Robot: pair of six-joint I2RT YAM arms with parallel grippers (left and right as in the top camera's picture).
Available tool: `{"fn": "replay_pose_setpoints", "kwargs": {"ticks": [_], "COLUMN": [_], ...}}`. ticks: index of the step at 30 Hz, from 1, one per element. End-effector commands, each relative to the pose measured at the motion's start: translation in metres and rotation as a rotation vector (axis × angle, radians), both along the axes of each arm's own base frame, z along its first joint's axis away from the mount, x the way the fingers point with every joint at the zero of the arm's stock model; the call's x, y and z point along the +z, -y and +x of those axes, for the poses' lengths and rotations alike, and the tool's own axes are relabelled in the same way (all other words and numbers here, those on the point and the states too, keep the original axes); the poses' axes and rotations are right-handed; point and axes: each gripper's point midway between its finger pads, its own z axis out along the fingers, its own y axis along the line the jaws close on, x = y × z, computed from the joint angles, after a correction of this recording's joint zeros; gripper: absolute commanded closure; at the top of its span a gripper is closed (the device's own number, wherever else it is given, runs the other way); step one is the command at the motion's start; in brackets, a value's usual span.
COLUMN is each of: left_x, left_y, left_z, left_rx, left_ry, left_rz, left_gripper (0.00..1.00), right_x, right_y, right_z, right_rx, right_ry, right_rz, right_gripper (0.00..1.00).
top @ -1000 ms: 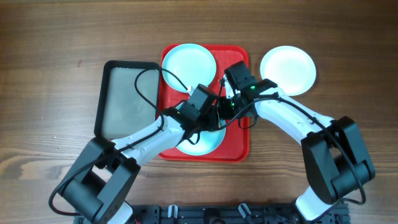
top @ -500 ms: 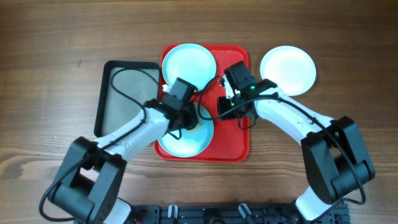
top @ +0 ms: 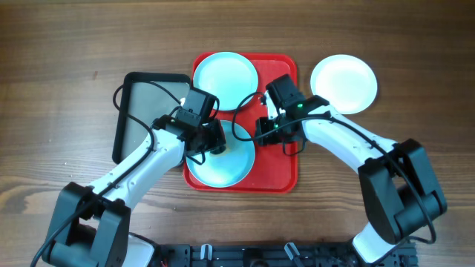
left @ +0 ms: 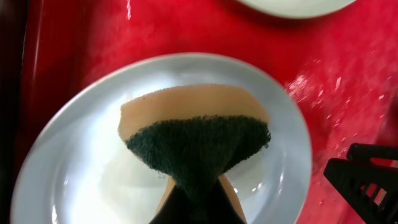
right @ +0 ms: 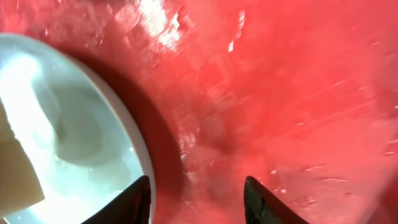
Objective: Clean dirty plates on tray and stack at the side
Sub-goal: 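Keep scrubbing the plate's lower side with the sponge, right gripper holding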
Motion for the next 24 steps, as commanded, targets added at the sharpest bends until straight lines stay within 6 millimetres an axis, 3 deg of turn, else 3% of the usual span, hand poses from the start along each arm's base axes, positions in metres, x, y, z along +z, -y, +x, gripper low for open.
{"fn": "replay_pose_setpoints", "kwargs": {"ticks": [1, 9, 12, 22, 24], "left_x": [0.004, 0.001, 0.001, 0.001, 0.001], "left_y": [-0.001, -0.005, -0.005, -0.004, -0.004], "left_z": [-0.004, -0.012, -0.012, -0.011, -0.011], "left_rx": [-0.039, -0.040, -0.040, -0.040, -0.043], "left_ry": [-0.001, -0.034, -0.034, -0.031, -0.030], "left_rz": [0.003, 0.018, 0.018, 0.016, 0.016], "left_gripper": [0.96, 0.96, 0.96, 0.96, 0.96], "right_x": [-0.001, 0.004, 0.003, -0.008, -0.008], "right_y": [-0.010, -0.023, -0.023, -0.021, -0.021], "right_z": [-0.013, -0.012, -0.013, -0.015, -0.015], "right_rx": [0.025, 0.046, 0.046, -0.003, -0.008], "right_ry": [-0.010, -0.005, -0.006, -0.011, -0.012], "right_rz": [0.026, 0.090, 0.089, 0.104, 0.104], "right_gripper": [0.55, 0.64, 0.75, 0.83, 0.96]}}
